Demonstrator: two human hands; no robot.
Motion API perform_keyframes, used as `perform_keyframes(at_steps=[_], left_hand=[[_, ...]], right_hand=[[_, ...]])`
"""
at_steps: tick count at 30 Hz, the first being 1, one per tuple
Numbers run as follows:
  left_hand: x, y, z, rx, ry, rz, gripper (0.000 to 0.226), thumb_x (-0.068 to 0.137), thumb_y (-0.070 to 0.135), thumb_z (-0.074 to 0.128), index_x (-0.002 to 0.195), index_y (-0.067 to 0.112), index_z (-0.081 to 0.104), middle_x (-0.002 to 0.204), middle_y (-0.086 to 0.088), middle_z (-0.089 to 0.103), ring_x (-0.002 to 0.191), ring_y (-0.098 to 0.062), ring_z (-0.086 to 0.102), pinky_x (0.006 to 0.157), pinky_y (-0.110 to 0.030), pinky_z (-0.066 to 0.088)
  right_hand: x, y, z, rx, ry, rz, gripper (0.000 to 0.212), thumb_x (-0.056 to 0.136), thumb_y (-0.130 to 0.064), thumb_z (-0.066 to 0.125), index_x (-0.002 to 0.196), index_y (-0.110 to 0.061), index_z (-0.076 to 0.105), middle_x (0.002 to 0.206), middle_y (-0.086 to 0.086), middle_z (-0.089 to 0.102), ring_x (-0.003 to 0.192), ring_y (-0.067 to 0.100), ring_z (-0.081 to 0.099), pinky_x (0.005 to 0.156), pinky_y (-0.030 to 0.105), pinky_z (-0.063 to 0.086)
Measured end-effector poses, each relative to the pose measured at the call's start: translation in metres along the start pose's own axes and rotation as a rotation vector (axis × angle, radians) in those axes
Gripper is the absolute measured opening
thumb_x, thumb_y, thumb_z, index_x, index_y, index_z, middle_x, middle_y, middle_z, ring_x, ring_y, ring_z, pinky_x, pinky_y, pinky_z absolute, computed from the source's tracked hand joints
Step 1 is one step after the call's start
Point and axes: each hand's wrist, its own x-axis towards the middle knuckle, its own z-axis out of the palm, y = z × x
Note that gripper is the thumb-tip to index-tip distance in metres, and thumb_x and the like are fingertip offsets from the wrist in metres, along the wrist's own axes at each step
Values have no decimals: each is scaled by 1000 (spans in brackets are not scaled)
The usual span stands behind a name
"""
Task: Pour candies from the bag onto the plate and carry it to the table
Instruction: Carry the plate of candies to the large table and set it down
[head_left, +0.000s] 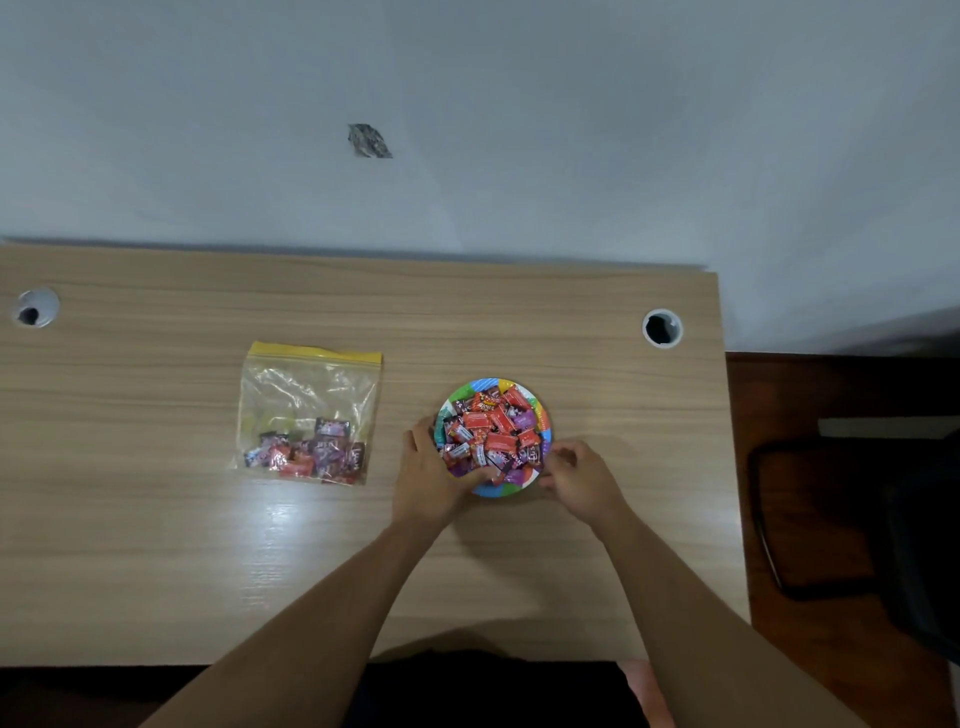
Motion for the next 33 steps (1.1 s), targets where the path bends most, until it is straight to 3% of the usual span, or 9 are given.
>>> perform_keyframes(at_steps=[2,6,9,12,17,23,28,30,33], left_hand=[[1,-3,-3,-60,9,-5,97,71,62,90,148,22,47,137,3,50,120,-13,58,99,-36,55],[6,-18,-2,-169,50,32,49,104,56,54,138,22,56,128,-2,68,117,-17,69,96,-50,62],[18,-43,5,-187,55,-2,34,102,57,45,127,39,59,125,1,71,115,-21,71,95,-54,62],[25,-55,10,-205,42,-43,38,97,58,47,122,36,65,124,0,72,114,-23,72,95,-55,62],[3,-21,-1,-186,22,-98,16,107,31,58,114,18,65,101,8,70,103,-25,73,90,-55,63],[-3,-31,2,-263,-22,-89,23,104,36,61,110,14,66,104,4,73,101,-27,76,87,-58,65],[-20,-13,-6,-349,-54,-89,27,109,22,58,118,-4,60,113,-13,70,100,-34,78,62,-29,68],[-26,-11,-10,-344,-73,-46,30,109,23,59,119,-5,60,118,-17,69,94,-31,78,65,-33,69],[-33,-8,-15,-359,-105,-21,30,108,23,60,116,-7,60,118,-22,70,95,-37,79,74,-50,69]], right_hand=[[0,-4,-1,3,9,-17,6,96,-34,65,100,-30,66,104,3,81,81,22,83,91,56,65],[-5,-14,-1,56,-16,-8,8,105,-24,60,108,-31,65,109,7,80,81,25,83,85,51,66],[-5,-12,-1,74,-19,2,10,107,-21,60,105,-31,63,107,10,78,87,36,82,86,55,67],[-4,-6,0,66,-29,-5,15,107,-20,59,101,-33,64,105,12,79,86,39,82,86,58,67],[-14,-2,-1,62,-21,-9,20,109,-15,57,99,-30,65,103,11,79,80,36,79,82,53,67],[-30,7,-6,53,4,-18,19,107,-18,60,98,-32,68,103,7,79,89,34,81,84,53,68],[-50,8,-11,62,25,-47,16,106,-20,59,99,-32,69,102,5,80,92,32,81,84,54,68],[-58,9,-13,80,35,-57,16,105,-20,59,100,-31,70,101,5,80,93,34,81,85,54,67],[-72,10,-17,103,51,-78,13,104,-20,62,102,-30,69,100,4,80,90,33,81,85,52,65]])
